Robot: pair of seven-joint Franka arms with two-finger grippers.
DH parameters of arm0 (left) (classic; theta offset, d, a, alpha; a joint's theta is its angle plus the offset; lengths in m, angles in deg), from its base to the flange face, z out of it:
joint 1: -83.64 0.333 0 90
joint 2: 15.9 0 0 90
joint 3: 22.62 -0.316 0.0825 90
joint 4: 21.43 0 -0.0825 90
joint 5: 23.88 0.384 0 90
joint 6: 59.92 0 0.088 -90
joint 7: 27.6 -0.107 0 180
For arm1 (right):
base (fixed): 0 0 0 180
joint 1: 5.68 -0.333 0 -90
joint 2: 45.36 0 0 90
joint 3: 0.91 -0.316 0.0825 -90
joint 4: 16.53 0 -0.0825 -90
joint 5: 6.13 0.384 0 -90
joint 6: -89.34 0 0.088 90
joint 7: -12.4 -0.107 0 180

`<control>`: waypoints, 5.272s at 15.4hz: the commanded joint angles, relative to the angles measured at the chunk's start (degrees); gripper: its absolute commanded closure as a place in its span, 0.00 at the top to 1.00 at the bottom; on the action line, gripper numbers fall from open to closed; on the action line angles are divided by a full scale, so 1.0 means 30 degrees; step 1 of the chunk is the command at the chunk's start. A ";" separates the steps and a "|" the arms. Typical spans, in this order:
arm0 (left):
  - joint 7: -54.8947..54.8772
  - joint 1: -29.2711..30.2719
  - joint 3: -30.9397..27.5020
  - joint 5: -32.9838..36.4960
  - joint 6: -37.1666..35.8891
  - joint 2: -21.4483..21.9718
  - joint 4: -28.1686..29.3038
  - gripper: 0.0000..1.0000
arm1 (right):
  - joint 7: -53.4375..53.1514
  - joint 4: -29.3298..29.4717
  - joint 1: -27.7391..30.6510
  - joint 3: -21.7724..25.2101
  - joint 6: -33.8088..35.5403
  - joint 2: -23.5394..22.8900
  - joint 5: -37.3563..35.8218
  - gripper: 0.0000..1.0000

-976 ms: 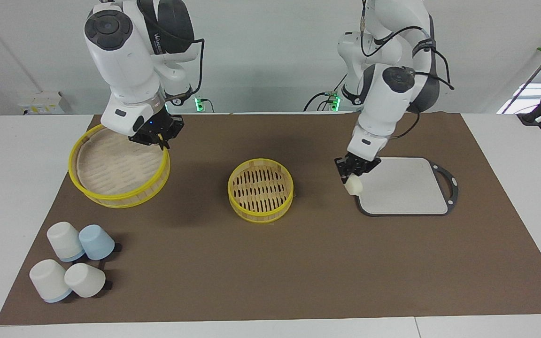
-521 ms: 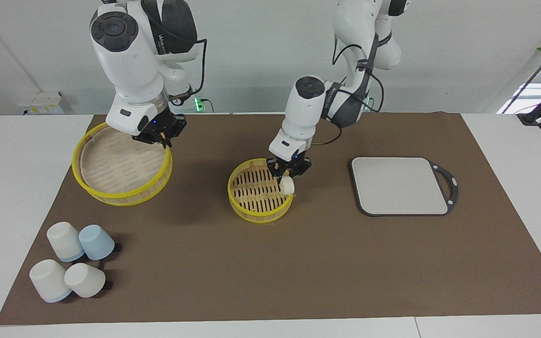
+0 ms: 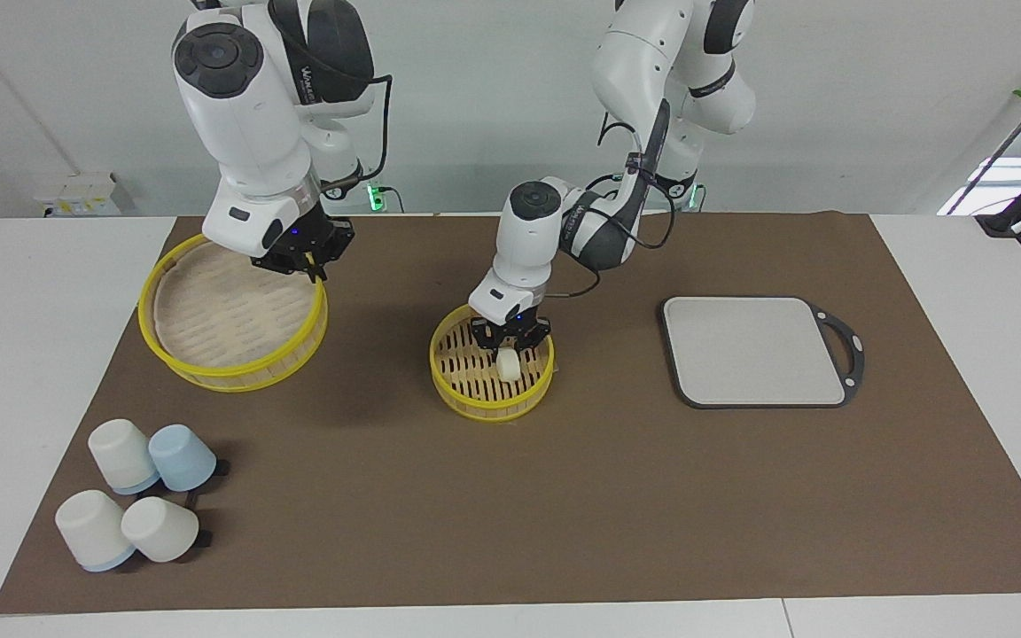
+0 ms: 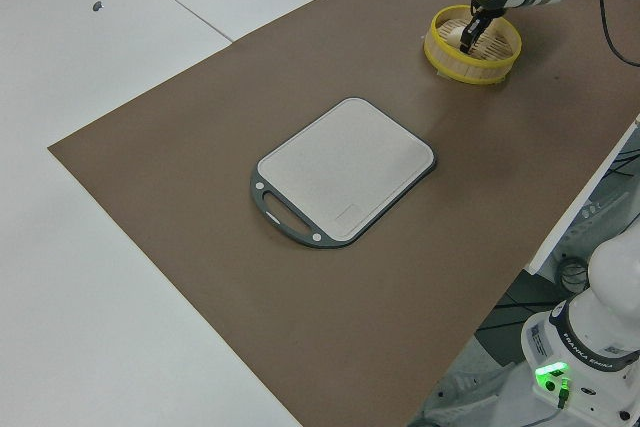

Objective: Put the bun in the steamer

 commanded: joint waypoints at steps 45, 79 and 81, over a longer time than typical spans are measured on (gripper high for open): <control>-1.4898 1.4209 -0.0922 0.1771 -1.3566 1.0140 0.0207 1.00 | -1.4134 -0.3673 -0.8996 -0.0252 -1.2584 -0.4142 0.0596 0.00; -1.4898 1.2391 -0.2008 0.1683 -1.6170 0.9377 -0.2987 1.00 | -0.4613 -0.3787 -0.1047 0.4072 -0.1568 0.4557 0.0918 1.00; -1.4898 1.2391 -0.2008 0.1683 -1.6141 0.9377 -0.2987 1.00 | -0.4350 -0.3936 -0.1262 0.4670 -0.1889 0.4559 0.0947 1.00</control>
